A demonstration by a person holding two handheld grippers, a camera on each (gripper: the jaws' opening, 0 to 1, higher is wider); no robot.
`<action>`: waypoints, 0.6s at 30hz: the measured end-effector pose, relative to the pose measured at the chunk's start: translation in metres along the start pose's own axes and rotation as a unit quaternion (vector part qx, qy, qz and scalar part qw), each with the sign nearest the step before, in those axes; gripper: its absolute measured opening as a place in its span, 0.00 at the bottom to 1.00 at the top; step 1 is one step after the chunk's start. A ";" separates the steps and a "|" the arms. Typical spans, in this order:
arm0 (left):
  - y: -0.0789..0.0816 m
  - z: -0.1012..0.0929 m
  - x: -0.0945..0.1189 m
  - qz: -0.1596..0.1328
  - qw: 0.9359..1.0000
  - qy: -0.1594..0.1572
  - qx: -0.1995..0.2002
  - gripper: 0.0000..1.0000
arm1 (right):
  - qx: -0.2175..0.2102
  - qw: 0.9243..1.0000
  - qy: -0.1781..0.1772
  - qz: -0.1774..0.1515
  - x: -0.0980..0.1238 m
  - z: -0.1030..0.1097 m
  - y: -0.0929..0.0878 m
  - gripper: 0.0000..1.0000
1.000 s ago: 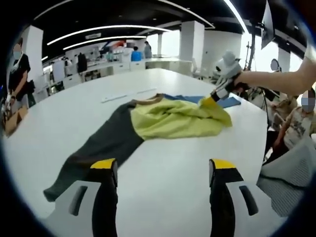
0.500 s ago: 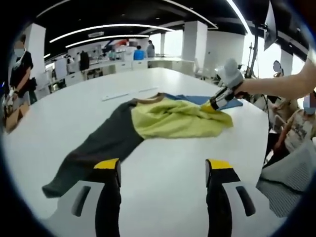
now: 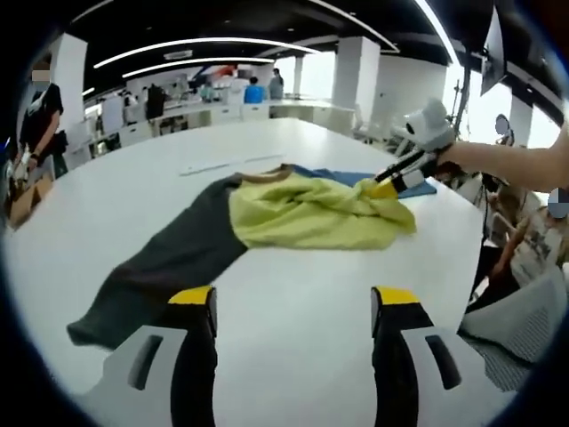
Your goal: Fold the garment on the visible template until the final outline fits inside the template.
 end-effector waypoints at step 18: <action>0.006 -0.036 -0.023 0.005 0.998 0.041 0.047 0.68 | -0.030 0.999 -0.018 -0.007 0.027 0.016 -0.028 0.48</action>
Point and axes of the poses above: the point that each gripper's makers call its tool centre point, and the gripper's own axes: x roughly backward along the fingers, z roughly to its left, y roughly out of its top, the point moved 3 cm from there along x, roughly backward along the fingers, and after that the axes turned 6 degrees about y, right-handed, at the moved point
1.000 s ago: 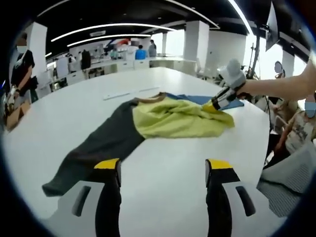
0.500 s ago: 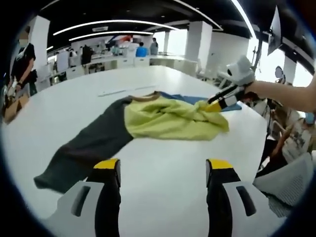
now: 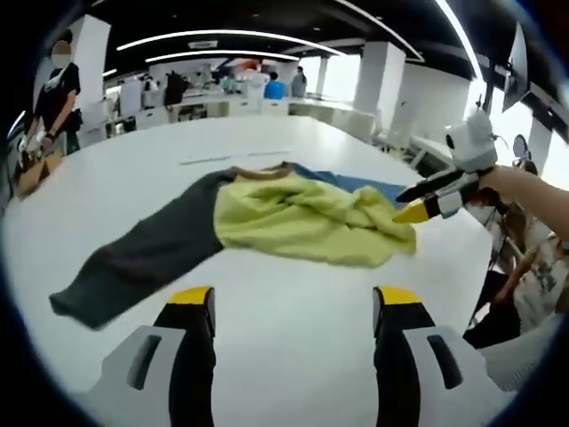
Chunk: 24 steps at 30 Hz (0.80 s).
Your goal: Fold the garment on the visible template until the final outline fits inside the template.
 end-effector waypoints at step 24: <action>0.008 -0.058 -0.040 0.010 0.998 0.001 0.056 0.59 | -0.015 0.999 -0.032 0.001 0.012 0.002 -0.036 0.47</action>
Point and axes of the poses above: the point that each gripper's makers call its tool centre point, and the gripper's own axes: x roughly backward along the fingers, z roughly to its left, y roughly out of its top, the point moved 3 cm from there along x, roughly backward along the fingers, and after that the axes turned 6 degrees about y, right-handed, at the moved point
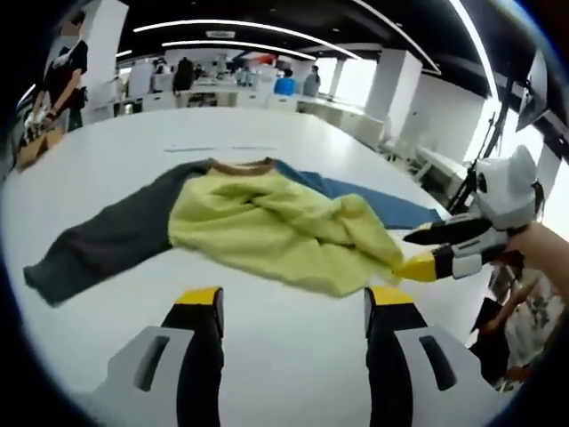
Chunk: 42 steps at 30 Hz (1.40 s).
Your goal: Fold the garment on the visible template until the final outline fits inside the template.
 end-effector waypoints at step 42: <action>-0.009 -0.075 -0.060 0.036 0.996 -0.057 -0.062 0.30 | -0.024 0.999 -0.006 -0.020 0.002 -0.003 -0.012 0.32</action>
Point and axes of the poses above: the point that each gripper's makers call its tool centre point, and the gripper's own axes: x roughly backward along the fingers, z roughly to its left, y roughly out of its top, the point moved 3 cm from there along x, roughly backward along the fingers, and after that the axes turned 6 degrees about y, right-handed, at the moved point
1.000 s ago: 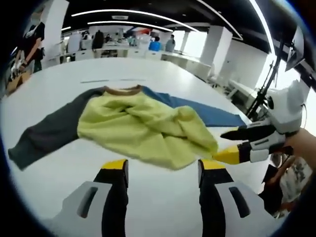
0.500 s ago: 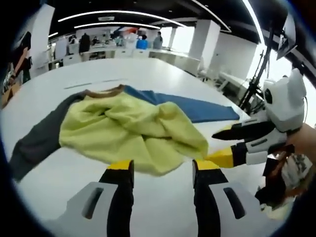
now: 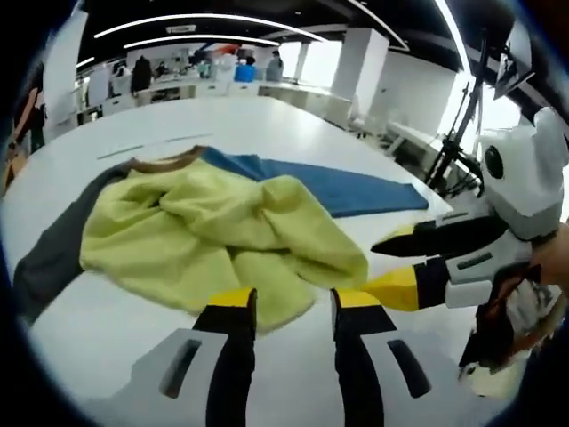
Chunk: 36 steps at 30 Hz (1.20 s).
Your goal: Fold the garment on the visible template until the final outline fits inside the template.
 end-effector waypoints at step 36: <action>-0.005 0.020 -0.020 0.013 0.997 0.082 -0.007 0.00 | 0.005 0.999 -0.033 0.023 -0.017 0.002 -0.017 0.05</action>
Point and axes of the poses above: the point that each gripper's makers call its tool centre point, and the gripper's own axes: x roughly backward along the fingers, z roughly to its left, y roughly out of its top, the point moved 3 cm from there along x, roughly backward along the fingers, and after that the axes turned 6 degrees about y, right-handed, at the moved point
